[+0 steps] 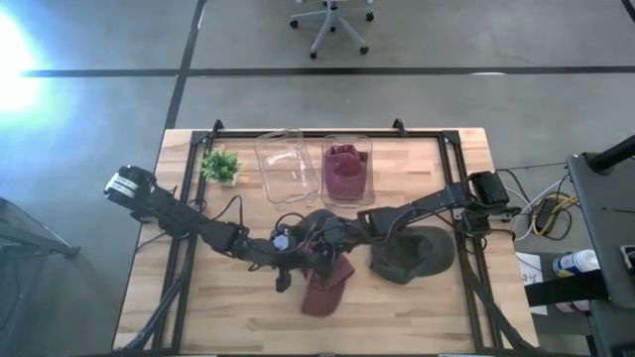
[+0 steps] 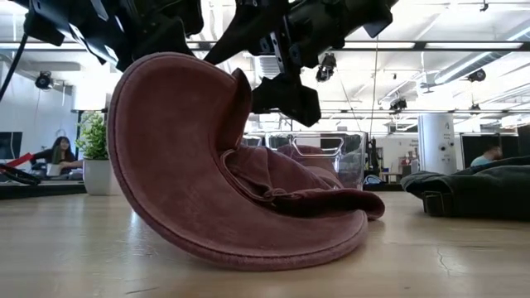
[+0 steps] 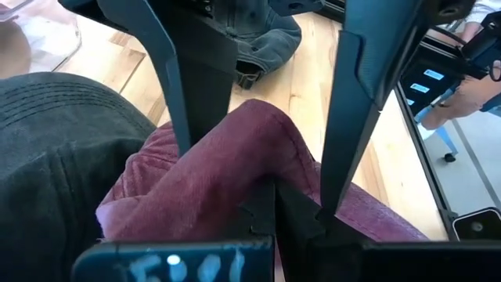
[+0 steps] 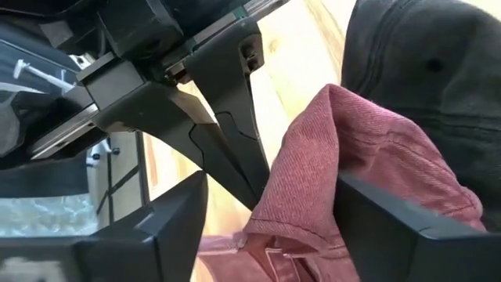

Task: Pick & Place hat
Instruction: Put the red cap into the right transparent bin

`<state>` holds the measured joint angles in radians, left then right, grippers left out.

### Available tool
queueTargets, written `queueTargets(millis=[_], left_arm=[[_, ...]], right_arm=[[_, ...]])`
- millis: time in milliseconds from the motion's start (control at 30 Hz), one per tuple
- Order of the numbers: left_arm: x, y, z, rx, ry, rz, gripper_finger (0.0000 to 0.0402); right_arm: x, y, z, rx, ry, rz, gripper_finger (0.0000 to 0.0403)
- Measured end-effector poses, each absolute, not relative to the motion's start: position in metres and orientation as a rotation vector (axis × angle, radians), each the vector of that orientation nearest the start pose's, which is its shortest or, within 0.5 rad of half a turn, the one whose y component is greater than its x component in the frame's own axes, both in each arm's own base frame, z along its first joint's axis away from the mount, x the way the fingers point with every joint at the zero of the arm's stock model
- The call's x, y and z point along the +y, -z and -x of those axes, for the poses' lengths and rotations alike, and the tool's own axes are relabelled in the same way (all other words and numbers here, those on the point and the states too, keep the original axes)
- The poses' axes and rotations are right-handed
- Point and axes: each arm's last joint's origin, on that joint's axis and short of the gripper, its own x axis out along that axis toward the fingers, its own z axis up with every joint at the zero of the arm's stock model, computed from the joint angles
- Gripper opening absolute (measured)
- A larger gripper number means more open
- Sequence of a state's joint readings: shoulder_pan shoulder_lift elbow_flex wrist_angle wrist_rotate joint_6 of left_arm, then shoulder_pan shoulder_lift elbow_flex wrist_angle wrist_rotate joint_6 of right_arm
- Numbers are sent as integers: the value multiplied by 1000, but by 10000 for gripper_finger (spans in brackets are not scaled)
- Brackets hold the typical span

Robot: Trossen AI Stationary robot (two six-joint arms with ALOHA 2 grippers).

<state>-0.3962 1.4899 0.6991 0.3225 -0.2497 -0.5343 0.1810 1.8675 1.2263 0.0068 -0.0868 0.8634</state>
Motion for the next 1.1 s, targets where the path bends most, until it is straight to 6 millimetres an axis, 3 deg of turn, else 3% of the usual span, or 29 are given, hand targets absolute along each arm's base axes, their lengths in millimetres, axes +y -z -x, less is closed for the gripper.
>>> queueTargets(millis=[467,767,833,1100], left_arm=[[-119,-195,-276,477,63,326,0],[-130,-226,-268,460,128,279,0],[-131,-239,-262,457,140,278,0],[-132,-258,-226,497,70,313,0]], right_arm=[[75,-198,-399,731,9,-795,25],[72,-204,-394,752,22,-773,14],[71,-212,-391,739,2,-769,14],[55,-261,-381,561,-35,-828,13]])
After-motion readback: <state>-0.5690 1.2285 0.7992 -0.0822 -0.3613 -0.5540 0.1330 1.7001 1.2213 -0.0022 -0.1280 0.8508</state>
